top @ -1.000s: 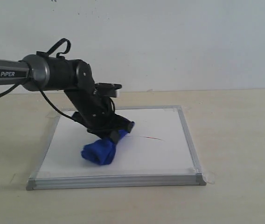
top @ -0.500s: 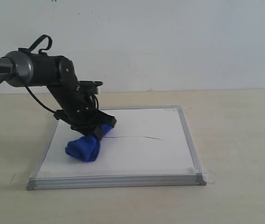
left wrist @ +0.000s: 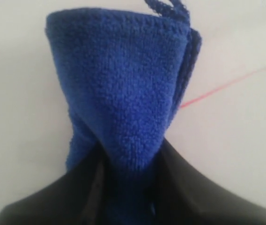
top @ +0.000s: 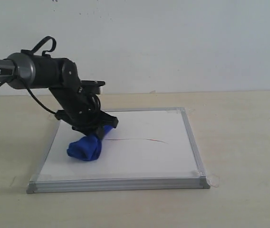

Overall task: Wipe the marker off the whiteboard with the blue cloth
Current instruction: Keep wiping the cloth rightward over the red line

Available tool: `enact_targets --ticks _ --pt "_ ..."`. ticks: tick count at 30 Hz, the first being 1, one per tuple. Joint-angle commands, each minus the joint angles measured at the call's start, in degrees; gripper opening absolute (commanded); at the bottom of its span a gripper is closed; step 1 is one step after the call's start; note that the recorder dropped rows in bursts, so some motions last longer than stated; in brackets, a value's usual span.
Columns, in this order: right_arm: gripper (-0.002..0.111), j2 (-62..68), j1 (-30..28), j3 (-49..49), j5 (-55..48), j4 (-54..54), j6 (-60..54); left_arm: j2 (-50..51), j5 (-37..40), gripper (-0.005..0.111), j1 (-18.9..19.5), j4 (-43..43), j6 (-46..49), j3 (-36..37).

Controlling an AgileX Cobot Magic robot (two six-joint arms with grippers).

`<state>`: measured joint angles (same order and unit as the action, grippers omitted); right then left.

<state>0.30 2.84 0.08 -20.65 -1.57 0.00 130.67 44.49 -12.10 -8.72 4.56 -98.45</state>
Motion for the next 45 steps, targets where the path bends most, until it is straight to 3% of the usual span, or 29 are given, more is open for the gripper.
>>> enact_targets --ticks 1,5,9,14,19,27,30,34,40,45 --pt "0.001 -0.3 -0.3 -0.1 0.2 0.3 0.0 0.6 2.0 0.004 2.9 2.8 -2.6 0.4" --pt "0.001 -0.3 -0.3 -0.1 0.2 0.3 0.0 0.6 1.7 0.004 1.3 -5.6 1.4 0.4" --pt "0.001 -0.3 -0.3 -0.1 0.2 0.4 0.0 0.6 1.8 0.004 -3.5 -16.3 13.0 0.4" --pt "0.001 -0.3 -0.3 -0.1 0.2 0.4 0.0 0.6 0.6 0.004 -8.7 -18.0 19.1 0.4" --pt "0.001 -0.3 -0.3 -0.1 0.2 0.4 0.0 0.6 -2.7 0.004 -8.1 -12.2 14.0 0.4" --pt "0.001 -0.3 -0.3 -0.1 0.2 0.4 0.0 0.6 2.5 0.004 -1.2 16.1 -10.2 0.4" --pt "0.001 -0.3 -0.3 -0.1 0.2 0.4 0.0 0.6 4.3 0.004 -0.2 18.4 -12.0 0.4" --pt "0.001 -0.3 -0.3 -0.1 0.2 0.4 0.0 0.6 3.0 0.004 -1.3 12.8 -10.2 0.4" --pt "0.001 -0.3 -0.3 -0.1 0.2 0.4 0.0 0.6 1.9 0.004 -5.6 -10.3 13.4 0.4" --pt "0.001 -0.3 -0.3 -0.1 0.2 0.4 0.0 0.6 -1.7 0.004 -6.1 -7.4 14.6 0.3"
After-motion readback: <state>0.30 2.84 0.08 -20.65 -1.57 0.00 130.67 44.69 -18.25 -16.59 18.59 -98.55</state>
